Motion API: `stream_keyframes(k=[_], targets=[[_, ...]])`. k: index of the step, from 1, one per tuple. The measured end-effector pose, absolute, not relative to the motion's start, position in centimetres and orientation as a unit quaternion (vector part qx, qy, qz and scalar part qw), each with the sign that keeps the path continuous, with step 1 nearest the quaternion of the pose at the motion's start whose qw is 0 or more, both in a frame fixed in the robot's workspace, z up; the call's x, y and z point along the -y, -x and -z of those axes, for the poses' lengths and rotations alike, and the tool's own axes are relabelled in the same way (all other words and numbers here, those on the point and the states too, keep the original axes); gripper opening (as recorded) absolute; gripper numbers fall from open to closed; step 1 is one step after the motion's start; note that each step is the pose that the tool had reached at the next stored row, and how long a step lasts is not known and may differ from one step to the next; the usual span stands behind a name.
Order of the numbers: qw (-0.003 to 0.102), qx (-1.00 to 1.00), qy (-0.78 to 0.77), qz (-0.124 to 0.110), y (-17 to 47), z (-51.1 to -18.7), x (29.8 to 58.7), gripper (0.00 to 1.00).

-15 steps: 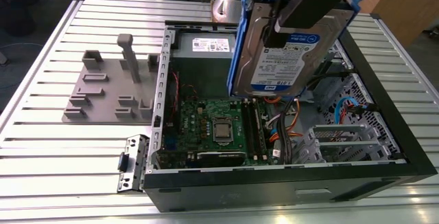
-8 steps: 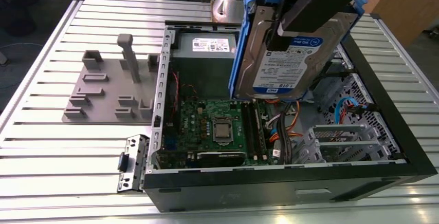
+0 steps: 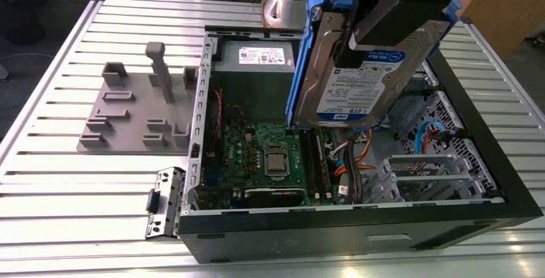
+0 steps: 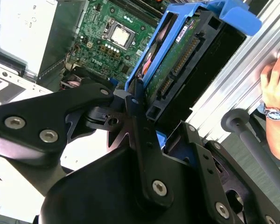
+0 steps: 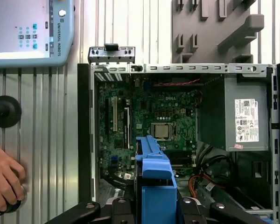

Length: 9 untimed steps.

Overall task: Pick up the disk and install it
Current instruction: 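Pick up the disk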

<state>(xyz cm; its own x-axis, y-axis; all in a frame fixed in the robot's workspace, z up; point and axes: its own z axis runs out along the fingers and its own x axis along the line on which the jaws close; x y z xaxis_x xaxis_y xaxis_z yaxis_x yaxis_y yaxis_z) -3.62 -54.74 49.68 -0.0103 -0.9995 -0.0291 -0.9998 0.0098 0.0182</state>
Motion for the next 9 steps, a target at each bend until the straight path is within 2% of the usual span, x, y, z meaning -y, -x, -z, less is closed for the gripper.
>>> stream_keyframes(k=[9], targets=[[0.004,-0.711,0.703,-0.017,3.41,-49.68,55.36,0.36]])
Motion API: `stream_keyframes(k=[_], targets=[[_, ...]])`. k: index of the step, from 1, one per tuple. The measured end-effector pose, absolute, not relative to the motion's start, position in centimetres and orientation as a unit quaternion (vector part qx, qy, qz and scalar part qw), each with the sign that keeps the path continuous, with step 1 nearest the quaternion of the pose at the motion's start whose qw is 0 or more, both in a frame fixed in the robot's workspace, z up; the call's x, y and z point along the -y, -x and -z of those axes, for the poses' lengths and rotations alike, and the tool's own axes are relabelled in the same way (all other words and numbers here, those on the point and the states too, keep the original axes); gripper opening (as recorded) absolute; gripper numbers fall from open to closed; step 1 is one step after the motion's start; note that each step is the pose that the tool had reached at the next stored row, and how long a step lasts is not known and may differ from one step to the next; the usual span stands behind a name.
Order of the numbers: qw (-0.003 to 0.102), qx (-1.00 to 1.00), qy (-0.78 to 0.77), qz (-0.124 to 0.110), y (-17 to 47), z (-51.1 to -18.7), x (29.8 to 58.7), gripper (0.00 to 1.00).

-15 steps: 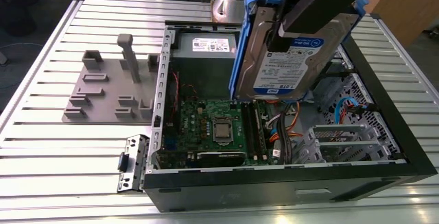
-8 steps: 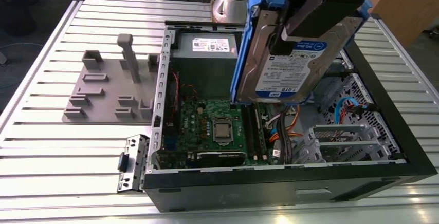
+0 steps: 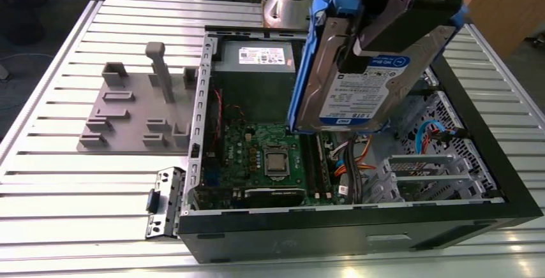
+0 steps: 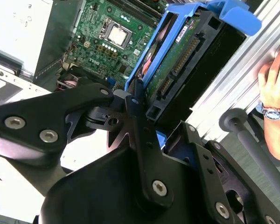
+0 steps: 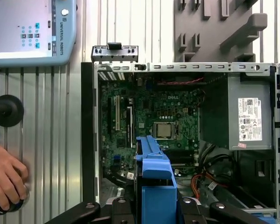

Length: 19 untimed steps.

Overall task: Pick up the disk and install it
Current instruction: 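Pick up the disk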

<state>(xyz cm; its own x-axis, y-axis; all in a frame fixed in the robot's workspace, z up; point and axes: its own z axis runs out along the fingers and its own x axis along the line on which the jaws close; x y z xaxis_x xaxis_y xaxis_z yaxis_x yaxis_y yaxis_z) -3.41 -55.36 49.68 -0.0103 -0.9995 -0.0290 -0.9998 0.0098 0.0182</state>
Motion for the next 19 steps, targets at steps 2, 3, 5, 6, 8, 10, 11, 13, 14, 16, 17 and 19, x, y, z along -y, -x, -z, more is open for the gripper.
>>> stream_keyframes(k=[2,3,5,6,8,10,11,13,14,16,17,19], targets=[[0.004,-0.711,0.703,-0.017,3.4,-49.7,55.5,0.36],[0.004,-0.711,0.703,-0.017,3.4,-49.7,55.6,0.36],[0.004,-0.711,0.703,-0.017,3.3,-49.7,55.8,0.36],[0.004,-0.711,0.703,-0.017,3.3,-49.7,55.9,0.36],[0.004,-0.711,0.703,-0.017,3.3,-49.7,56.0,0.36],[0.004,-0.711,0.703,-0.017,3.3,-49.7,56.3,0.36],[0.004,-0.711,0.703,-0.017,3.2,-49.7,56.4,0.36],[0.007,-0.711,0.703,-0.02,3.1,-49.6,56.6,0.36],[0.01,-0.711,0.703,-0.023,3.0,-49.6,56.6,0.36],[0.016,-0.711,0.702,-0.029,2.9,-49.5,56.6,0.36],[0.017,-0.711,0.702,-0.03,2.6,-49.5,56.7,0.36],[0.017,-0.711,0.702,-0.03,2.1,-49.4,56.7,0.36]])
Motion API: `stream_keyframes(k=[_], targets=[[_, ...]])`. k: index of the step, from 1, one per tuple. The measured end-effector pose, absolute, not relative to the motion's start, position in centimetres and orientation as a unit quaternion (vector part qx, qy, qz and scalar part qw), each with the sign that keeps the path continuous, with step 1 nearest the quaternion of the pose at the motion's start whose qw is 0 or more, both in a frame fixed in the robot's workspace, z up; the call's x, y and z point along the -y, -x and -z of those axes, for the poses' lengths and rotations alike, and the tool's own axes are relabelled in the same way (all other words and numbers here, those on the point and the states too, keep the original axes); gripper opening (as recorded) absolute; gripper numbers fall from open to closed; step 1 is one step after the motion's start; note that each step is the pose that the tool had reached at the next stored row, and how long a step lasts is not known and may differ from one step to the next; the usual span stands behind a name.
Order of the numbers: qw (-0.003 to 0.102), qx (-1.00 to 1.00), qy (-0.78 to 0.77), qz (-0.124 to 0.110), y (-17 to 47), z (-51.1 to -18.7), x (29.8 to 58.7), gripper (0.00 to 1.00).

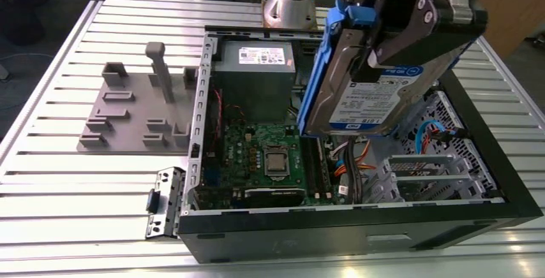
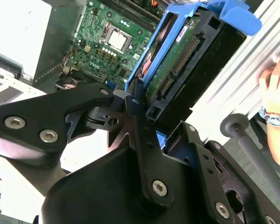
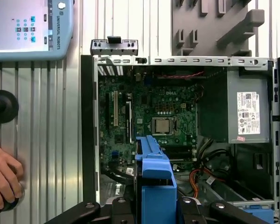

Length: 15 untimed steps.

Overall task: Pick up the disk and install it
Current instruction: 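Pick up the disk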

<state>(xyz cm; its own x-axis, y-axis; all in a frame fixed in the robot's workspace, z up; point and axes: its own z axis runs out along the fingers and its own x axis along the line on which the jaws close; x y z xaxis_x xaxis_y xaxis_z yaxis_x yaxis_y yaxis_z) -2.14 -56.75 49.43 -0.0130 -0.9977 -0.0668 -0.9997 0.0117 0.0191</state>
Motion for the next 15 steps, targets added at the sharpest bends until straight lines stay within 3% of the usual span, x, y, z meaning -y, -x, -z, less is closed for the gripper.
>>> stream_keyframes(k=[15], targets=[[0.017,-0.711,0.702,-0.031,-1.0,-49.2,56.8,0.36]])
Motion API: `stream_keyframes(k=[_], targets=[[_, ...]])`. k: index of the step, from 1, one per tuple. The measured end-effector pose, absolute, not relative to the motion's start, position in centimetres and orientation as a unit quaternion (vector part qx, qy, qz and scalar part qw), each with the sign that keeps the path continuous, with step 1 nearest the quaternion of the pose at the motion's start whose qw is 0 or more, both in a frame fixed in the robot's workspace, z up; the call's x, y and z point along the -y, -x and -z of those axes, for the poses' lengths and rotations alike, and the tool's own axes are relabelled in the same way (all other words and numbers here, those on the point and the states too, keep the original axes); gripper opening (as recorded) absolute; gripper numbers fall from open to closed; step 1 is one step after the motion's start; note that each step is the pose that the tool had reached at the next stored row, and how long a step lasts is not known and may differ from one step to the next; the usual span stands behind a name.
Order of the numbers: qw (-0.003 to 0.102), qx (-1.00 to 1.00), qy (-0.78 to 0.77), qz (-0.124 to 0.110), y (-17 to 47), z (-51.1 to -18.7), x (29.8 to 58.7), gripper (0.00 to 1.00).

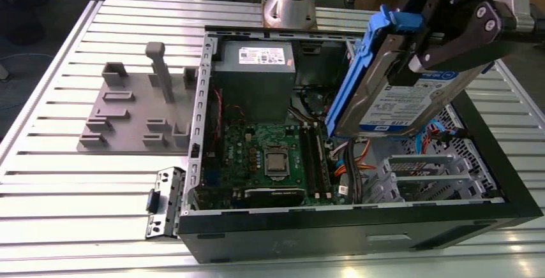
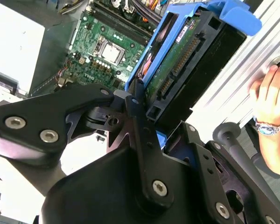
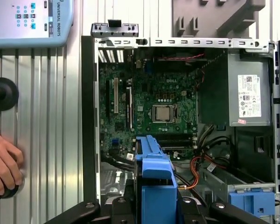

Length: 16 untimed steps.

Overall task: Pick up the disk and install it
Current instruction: 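Pick up the disk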

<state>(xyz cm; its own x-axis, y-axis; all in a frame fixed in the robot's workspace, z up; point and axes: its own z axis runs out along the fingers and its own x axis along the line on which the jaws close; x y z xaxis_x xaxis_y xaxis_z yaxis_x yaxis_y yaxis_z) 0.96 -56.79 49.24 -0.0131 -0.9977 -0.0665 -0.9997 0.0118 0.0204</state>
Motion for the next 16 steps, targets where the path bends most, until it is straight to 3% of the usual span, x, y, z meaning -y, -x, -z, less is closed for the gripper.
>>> stream_keyframes(k=[16], targets=[[0.016,-0.711,0.702,-0.031,-3.5,-49.1,56.8,0.36]])
